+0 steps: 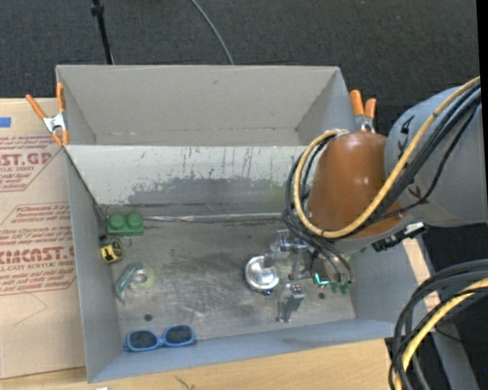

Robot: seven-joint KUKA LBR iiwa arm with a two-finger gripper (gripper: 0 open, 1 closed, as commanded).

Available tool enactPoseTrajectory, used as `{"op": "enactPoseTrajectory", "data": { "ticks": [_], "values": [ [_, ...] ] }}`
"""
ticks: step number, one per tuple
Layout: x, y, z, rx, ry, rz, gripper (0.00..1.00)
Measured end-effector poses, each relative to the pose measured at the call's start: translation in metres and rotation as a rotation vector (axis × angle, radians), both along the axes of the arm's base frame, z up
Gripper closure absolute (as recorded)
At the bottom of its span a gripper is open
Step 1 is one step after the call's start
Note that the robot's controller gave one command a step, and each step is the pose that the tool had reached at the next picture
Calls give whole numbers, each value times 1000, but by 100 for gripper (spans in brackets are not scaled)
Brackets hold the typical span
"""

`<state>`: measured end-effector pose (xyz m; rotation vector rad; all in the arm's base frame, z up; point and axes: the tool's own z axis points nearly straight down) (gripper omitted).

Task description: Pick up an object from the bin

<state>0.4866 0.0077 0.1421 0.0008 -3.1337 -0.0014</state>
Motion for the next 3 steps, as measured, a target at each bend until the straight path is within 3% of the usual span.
{"op": "enactPoseTrajectory", "data": {
  "ticks": [1, 2, 3],
  "values": [
    [46, 2, -70, 0, -25, -148, 0],
    [68, -44, -70, 1, -14, -36, 0],
    [69, -44, -68, 0, -15, -36, 100]
  ]
}}
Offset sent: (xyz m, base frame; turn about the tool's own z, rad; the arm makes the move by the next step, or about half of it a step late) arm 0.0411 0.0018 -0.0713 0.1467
